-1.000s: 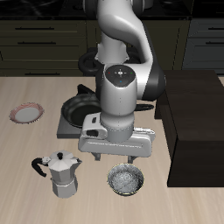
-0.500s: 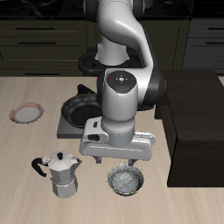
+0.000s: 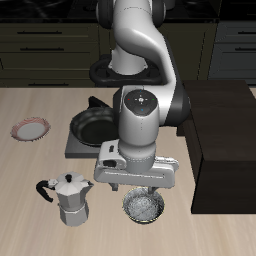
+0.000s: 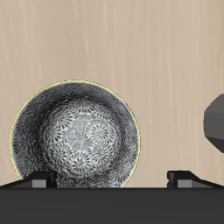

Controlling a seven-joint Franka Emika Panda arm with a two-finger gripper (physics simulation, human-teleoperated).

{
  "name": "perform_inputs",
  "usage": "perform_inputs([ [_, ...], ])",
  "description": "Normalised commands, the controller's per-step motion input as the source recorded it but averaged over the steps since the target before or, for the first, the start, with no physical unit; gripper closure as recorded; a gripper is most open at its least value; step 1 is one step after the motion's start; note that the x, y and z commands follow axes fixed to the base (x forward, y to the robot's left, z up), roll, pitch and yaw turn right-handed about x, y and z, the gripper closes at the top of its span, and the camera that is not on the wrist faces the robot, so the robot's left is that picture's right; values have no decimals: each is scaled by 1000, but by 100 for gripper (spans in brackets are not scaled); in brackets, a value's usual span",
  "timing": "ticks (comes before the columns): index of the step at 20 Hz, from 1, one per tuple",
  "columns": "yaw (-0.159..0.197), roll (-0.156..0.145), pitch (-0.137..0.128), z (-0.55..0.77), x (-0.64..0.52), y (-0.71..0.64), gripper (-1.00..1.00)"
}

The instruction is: Place the bowl on the plate

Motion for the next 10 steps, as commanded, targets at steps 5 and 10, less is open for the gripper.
perform_inputs([
  [5, 4, -2, 30, -189, -13, 28, -100],
  [10, 1, -4, 16, -98, 29, -82, -100],
])
